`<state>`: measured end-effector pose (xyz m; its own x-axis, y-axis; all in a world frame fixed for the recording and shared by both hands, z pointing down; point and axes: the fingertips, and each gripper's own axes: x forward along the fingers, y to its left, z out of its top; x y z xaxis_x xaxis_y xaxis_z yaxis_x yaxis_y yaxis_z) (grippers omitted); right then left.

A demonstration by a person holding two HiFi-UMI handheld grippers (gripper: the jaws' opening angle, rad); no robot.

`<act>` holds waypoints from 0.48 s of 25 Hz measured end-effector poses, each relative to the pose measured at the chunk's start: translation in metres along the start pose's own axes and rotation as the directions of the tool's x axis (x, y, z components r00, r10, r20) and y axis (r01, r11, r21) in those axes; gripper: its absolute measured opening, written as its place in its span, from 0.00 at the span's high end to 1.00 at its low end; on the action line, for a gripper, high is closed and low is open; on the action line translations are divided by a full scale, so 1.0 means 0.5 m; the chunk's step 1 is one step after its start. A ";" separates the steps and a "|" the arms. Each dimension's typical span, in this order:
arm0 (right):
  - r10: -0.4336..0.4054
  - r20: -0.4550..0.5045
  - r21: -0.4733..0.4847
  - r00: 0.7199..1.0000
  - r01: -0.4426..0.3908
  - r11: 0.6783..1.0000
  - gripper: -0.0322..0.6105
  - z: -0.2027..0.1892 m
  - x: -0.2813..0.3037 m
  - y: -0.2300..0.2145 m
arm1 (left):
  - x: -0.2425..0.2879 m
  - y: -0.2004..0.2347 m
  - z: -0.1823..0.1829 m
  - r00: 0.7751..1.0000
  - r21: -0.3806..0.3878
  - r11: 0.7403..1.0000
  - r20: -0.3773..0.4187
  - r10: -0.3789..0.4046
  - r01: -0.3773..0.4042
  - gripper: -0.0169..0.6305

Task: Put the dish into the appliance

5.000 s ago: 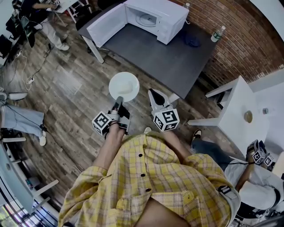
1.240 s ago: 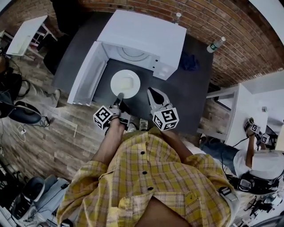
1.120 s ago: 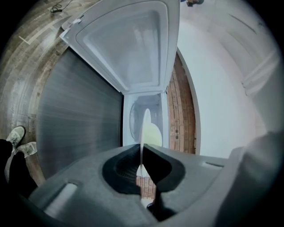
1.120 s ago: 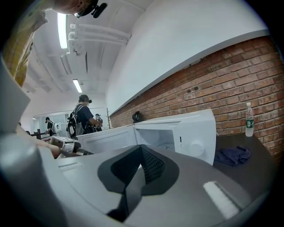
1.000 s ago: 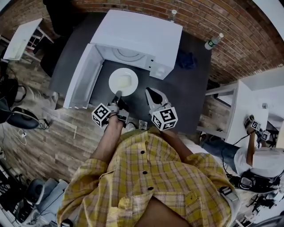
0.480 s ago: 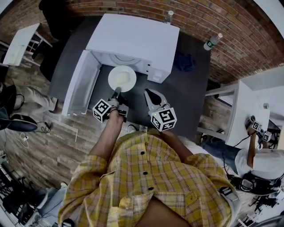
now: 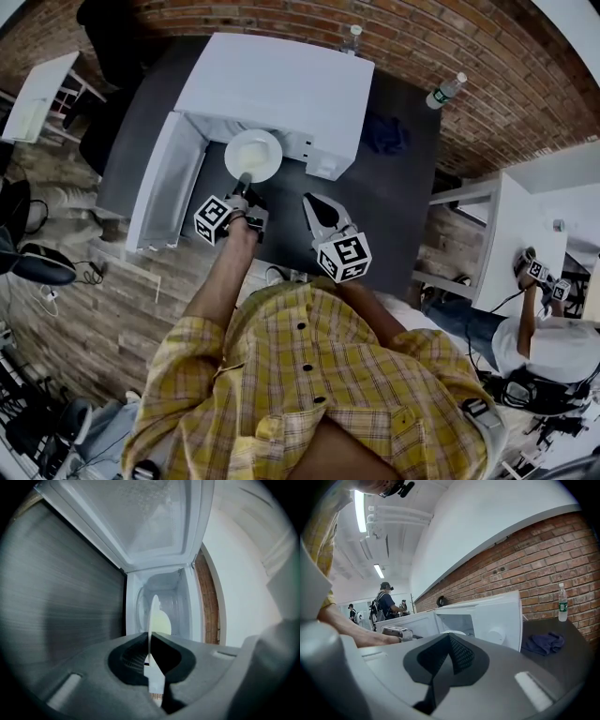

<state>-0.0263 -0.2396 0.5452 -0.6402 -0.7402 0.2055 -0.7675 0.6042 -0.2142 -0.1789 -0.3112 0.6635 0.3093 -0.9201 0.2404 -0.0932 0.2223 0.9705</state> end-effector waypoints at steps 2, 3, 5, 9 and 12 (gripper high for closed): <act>0.000 -0.001 0.000 1.000 0.000 1.000 0.95 0.001 -0.001 -0.004 | 0.017 0.000 0.000 1.000 0.005 1.000 -0.003 -0.001 0.001 0.96; -0.001 -0.002 0.000 1.000 0.001 1.000 0.95 0.001 -0.001 -0.005 | 0.024 0.001 0.001 1.000 0.009 1.000 -0.005 0.001 -0.001 0.96; -0.001 -0.002 0.000 1.000 0.001 1.000 0.95 0.001 -0.001 -0.005 | 0.037 0.003 0.004 1.000 0.013 1.000 -0.005 0.005 -0.005 0.96; 0.001 -0.004 -0.001 1.000 -0.001 1.000 0.95 0.000 0.002 -0.004 | 0.061 0.009 0.015 1.000 0.008 1.000 -0.005 0.002 -0.002 0.96; 0.002 -0.011 -0.005 1.000 -0.002 1.000 0.95 -0.003 0.001 -0.007 | 0.078 0.021 0.024 1.000 0.013 1.000 -0.015 0.013 -0.013 0.96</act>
<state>-0.0240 -0.2416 0.5474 -0.6419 -0.7357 0.2160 -0.7664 0.6070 -0.2102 -0.1791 -0.3487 0.6829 0.3218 -0.9122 0.2534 -0.1091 0.2301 0.9670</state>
